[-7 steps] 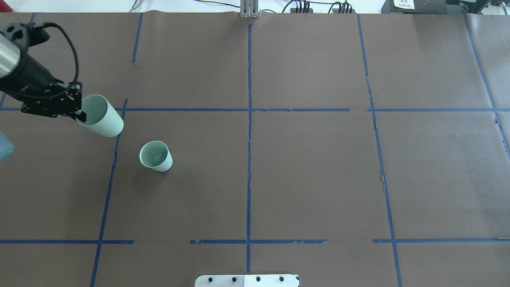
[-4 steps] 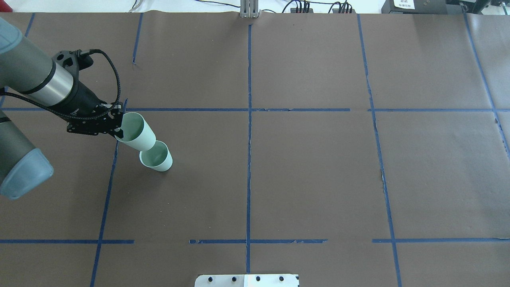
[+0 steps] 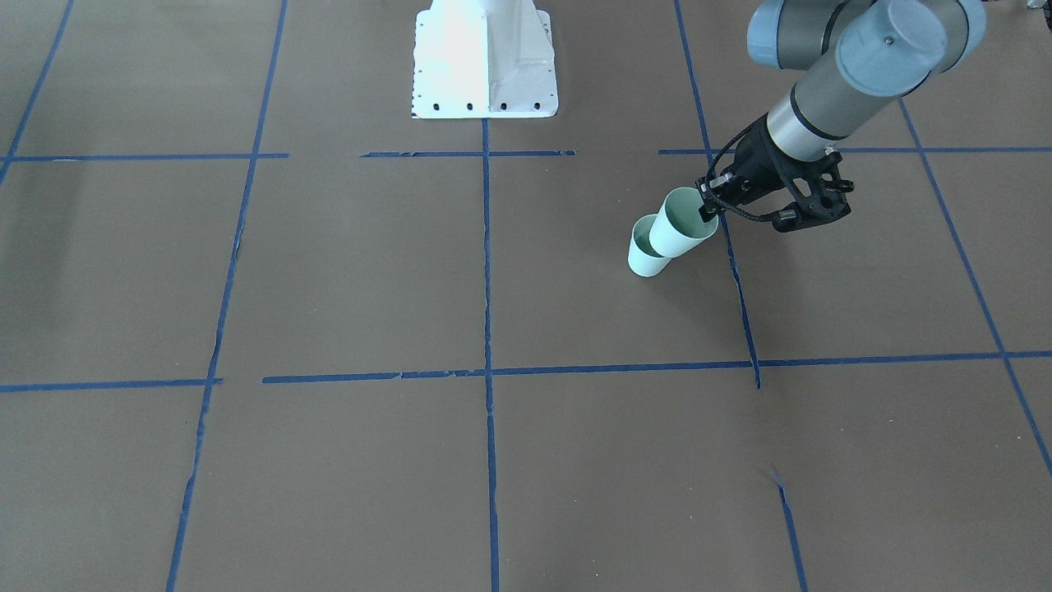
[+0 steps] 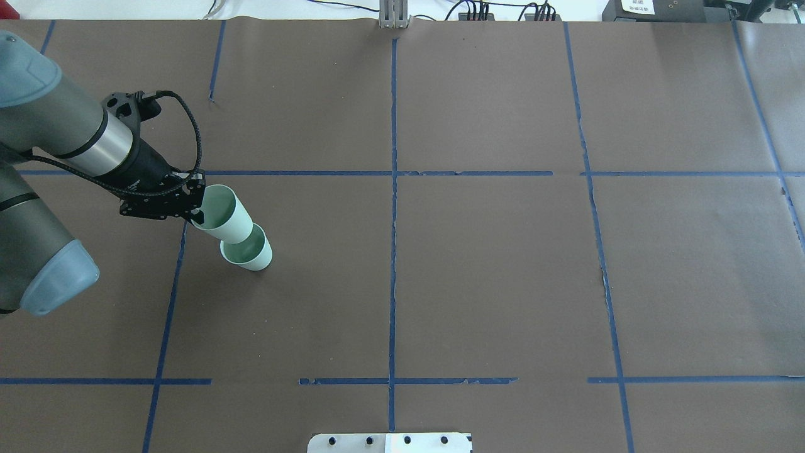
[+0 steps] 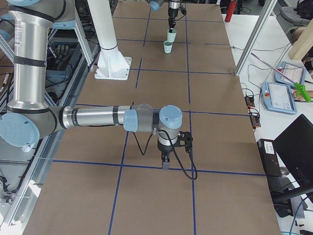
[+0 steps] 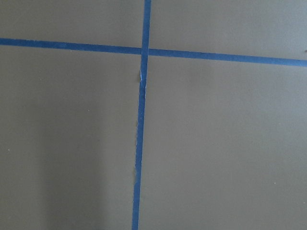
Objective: Stack cups
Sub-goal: 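Lower the cup into the other cup and open the left gripper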
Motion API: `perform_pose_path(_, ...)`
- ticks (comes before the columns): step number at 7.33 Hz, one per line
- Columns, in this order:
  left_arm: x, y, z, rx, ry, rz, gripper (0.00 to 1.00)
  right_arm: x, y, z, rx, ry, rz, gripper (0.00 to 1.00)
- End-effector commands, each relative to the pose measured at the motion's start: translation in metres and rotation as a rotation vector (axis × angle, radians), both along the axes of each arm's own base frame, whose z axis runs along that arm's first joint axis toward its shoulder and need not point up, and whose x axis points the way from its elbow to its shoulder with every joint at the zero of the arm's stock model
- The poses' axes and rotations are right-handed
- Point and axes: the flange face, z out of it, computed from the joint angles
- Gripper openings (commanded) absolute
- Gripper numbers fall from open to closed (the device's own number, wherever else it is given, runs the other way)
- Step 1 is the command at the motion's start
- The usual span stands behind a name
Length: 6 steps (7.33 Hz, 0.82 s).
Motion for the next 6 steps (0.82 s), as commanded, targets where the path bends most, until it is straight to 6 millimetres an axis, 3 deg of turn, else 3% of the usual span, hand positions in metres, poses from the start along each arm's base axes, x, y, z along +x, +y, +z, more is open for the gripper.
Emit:
perform_pose_path(1, 0.0084, 0.0058, 0.0021, -0.001, -0.002, 0.019, 0.00, 0.0000, 0.0001, 0.0003, -0.001, 0.000, 0.000, 1.00)
perform_pose_path(4, 0.0144, 0.0082, 0.0063, -0.009, -0.009, 0.029, 0.00, 0.0000, 0.0000, 0.0001, 0.001, 0.000, 0.000, 1.00)
perform_pose_path(5, 0.0147, 0.0081, 0.0067, -0.008, -0.008, 0.031, 0.58, 0.0000, 0.0000, 0.0001, 0.000, 0.000, 0.001, 1.00)
perform_pose_path(6, 0.0144, 0.0082, 0.0059, 0.002, 0.000, 0.030, 1.00, 0.0000, 0.0000, 0.0001, 0.000, 0.000, 0.001, 1.00)
